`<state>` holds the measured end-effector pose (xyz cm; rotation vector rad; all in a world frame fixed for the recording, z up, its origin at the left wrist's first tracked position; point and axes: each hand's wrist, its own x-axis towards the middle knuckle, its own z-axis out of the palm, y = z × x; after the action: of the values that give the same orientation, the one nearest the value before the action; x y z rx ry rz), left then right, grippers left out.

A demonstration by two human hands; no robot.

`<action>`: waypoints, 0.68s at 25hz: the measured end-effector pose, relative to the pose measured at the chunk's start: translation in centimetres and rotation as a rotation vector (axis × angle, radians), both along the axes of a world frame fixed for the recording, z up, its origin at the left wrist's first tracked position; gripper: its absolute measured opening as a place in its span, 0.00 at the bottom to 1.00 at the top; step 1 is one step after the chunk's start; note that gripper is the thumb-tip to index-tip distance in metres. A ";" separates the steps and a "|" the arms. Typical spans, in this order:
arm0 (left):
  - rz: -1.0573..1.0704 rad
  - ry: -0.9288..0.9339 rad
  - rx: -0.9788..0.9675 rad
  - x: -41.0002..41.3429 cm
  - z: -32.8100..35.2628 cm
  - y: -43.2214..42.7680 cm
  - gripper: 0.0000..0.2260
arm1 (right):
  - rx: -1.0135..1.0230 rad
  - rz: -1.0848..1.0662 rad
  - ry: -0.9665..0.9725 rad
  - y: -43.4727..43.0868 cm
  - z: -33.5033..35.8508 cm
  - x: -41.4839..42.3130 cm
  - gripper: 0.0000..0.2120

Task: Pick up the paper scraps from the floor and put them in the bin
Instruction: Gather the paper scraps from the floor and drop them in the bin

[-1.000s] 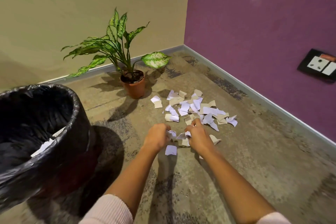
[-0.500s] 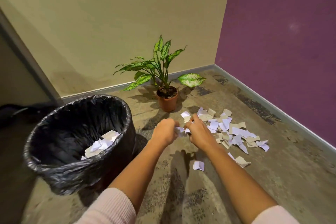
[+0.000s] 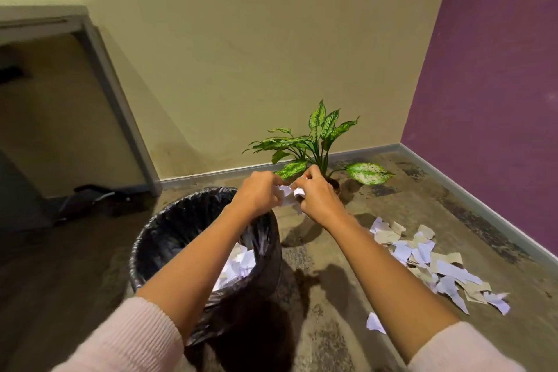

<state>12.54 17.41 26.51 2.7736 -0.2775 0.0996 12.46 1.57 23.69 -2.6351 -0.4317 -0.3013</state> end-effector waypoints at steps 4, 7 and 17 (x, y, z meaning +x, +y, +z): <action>0.093 0.077 0.028 -0.1 0.0 5.6 0.02 | -0.046 0.120 0.010 5.7 0.5 0.8 0.15; 0.171 0.162 0.055 -0.5 -1.0 9.0 0.06 | -0.092 0.200 0.045 9.5 -0.2 1.2 0.16; 0.265 0.456 0.094 -1.9 -6.1 14.4 0.12 | -0.286 0.329 0.204 15.0 -4.4 1.2 0.14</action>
<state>10.63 31.78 20.38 2.8096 0.2058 -0.4854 13.67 16.57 19.29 -2.7670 -0.8798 0.1449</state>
